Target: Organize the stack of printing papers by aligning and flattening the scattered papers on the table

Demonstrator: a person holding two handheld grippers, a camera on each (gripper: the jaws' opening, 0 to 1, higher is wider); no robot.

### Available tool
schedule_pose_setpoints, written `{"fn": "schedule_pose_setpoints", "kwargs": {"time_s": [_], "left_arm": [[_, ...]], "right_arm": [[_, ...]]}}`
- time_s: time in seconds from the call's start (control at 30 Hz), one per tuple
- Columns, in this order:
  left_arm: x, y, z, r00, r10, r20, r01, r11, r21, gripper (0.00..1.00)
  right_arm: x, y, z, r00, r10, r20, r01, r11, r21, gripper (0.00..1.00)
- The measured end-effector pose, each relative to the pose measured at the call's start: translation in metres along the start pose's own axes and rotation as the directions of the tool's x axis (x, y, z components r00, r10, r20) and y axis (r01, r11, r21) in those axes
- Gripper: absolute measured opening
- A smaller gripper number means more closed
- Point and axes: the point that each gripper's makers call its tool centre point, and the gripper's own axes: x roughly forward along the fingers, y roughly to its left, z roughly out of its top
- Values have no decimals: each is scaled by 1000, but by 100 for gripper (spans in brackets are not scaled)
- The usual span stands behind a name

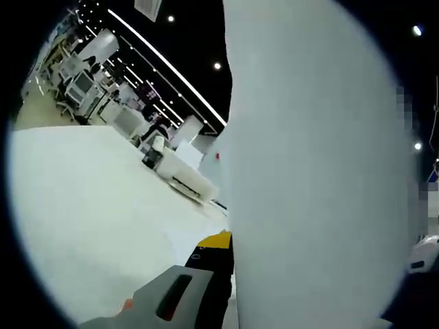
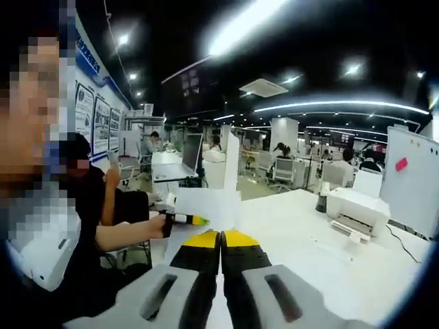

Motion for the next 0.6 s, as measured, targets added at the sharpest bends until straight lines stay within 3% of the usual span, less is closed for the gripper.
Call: {"fn": "schedule_pose_setpoints", "kwargs": {"time_s": [0.37,0.6], "left_arm": [[-5,-5,3,1000,-11,12,11,1000,2,6],[-5,-17,3,999,-46,14,46,999,-10,6]], "right_arm": [[16,-2,-5,999,13,-29,-14,1000,-9,0],[39,-27,-17,999,-31,-26,30,999,-22,0]]}}
